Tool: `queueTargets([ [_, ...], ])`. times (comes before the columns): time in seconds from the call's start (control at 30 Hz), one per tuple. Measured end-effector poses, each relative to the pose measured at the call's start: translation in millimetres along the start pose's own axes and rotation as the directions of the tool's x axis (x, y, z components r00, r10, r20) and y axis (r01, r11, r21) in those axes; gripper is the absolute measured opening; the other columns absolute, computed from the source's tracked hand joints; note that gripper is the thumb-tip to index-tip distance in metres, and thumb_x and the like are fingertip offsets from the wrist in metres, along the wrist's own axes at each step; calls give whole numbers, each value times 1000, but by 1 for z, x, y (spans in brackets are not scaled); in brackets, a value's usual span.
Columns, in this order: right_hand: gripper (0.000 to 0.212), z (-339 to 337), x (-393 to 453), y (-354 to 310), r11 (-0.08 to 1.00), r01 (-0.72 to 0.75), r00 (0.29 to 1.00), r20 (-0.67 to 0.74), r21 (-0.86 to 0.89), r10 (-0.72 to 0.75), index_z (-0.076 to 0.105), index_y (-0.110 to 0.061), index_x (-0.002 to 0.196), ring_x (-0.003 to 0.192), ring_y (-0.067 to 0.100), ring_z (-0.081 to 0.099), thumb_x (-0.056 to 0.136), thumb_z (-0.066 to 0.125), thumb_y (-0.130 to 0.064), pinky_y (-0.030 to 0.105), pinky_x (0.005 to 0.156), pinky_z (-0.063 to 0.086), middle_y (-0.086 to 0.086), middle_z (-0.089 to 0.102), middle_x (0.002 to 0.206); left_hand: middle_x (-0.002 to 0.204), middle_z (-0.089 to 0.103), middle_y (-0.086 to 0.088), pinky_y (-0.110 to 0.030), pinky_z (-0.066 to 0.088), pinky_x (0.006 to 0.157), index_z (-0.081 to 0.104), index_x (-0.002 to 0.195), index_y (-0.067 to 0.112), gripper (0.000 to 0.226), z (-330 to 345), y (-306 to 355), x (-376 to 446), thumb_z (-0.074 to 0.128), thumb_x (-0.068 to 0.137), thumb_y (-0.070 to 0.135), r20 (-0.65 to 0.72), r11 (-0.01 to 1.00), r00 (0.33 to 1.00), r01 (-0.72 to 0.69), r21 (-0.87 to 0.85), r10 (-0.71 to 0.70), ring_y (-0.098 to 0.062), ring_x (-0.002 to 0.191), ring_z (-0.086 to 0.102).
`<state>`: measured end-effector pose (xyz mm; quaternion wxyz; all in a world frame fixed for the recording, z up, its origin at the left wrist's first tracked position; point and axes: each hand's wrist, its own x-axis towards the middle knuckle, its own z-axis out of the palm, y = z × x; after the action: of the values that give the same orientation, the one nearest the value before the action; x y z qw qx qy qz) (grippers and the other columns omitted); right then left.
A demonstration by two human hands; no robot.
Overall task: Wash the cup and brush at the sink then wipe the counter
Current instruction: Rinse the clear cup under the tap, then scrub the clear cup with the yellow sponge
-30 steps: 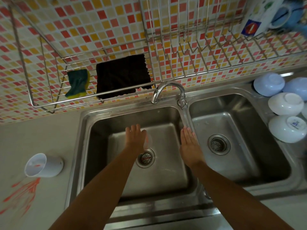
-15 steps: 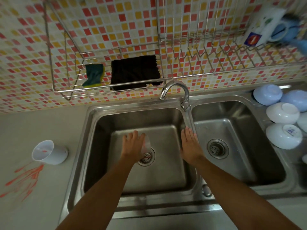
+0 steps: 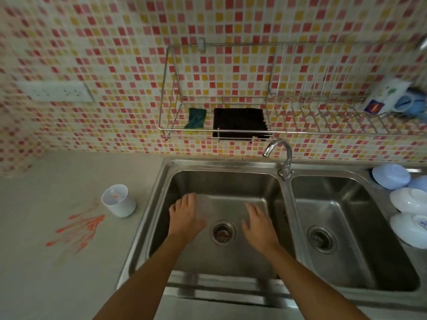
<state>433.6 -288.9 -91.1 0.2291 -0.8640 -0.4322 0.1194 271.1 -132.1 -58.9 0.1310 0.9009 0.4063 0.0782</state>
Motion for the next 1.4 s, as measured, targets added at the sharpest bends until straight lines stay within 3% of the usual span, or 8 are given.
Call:
queueTargets([
  [0.23, 44, -62, 38, -112, 962, 230, 934, -310, 145, -176, 44, -17, 140, 123, 15, 47, 96, 50, -13, 27, 100, 41, 0, 50, 136, 130, 47, -2, -45, 40, 101, 35, 132, 19, 77, -37, -10, 16, 69, 70, 50, -96, 992, 995, 8, -128, -20, -25, 121, 46],
  [0.43, 34, -109, 96, -183, 912, 403, 781, -549, 78, -298, 56, -9, 129, 114, 17, 52, 96, 48, -9, 29, 95, 45, 5, 57, 124, 138, 45, -2, -46, 38, 104, 34, 135, 23, 81, -65, -17, 42, 69, 66, 49, -151, 971, 987, 12, -238, -49, -25, 126, 44],
  [0.67, 39, -124, 172, -215, 981, 189, 960, -205, -33, -192, 53, -13, 134, 123, 28, 48, 99, 47, -28, 41, 100, 43, 11, 50, 137, 139, 44, 3, -41, 35, 106, 33, 136, 26, 90, -87, -35, 61, 80, 63, 47, -185, 972, 983, -41, -230, -3, -19, 128, 42],
  [0.8, 29, -124, 193, -223, 996, 71, 993, -88, -56, -76, 66, -19, 112, 83, 21, 61, 97, 51, -38, 29, 61, 46, 8, 63, 113, 136, 45, 5, -38, 36, 104, 34, 133, 28, 91, -89, -42, 72, 80, 59, 53, -156, 973, 987, -55, -225, 20, -17, 125, 44],
  [1.0, 17, -122, 205, -232, 997, -46, 991, -123, 56, 53, 61, -11, 101, 87, 23, 61, 89, 67, -23, 38, 75, 54, 7, 64, 99, 136, 45, 6, -42, 34, 109, 36, 133, 29, 89, -90, -48, 77, 82, 59, 50, -133, 963, 990, -82, -255, 49, -17, 126, 41],
  [1.13, 36, -123, 209, -229, 985, -99, 984, -131, 140, 117, 48, -12, 110, 91, 26, 59, 82, 71, -11, 36, 67, 52, 11, 60, 108, 140, 42, 6, -44, 31, 111, 33, 134, 32, 90, -94, -49, 76, 82, 59, 49, -120, 960, 992, -71, -271, 39, -18, 130, 39],
  [1.23, 47, -126, 200, -228, 949, 21, 972, -228, 313, 54, 45, -17, 118, 84, 18, 58, 80, 73, -12, 22, 57, 45, 8, 60, 109, 140, 40, 7, -43, 32, 110, 33, 133, 34, 89, -95, -48, 75, 82, 60, 48, -113, 959, 993, -65, -276, 35, -18, 130, 38],
  [1.4, 35, -146, 148, -228, 710, 209, 947, -320, 673, 24, 47, -28, 126, 74, -1, 60, 94, 56, -19, 14, 60, 48, -7, 63, 105, 138, 41, 5, -46, 40, 105, 37, 132, 30, 80, -98, -42, 74, 81, 64, 35, -136, 945, 985, -142, -293, 106, -19, 128, 38],
])
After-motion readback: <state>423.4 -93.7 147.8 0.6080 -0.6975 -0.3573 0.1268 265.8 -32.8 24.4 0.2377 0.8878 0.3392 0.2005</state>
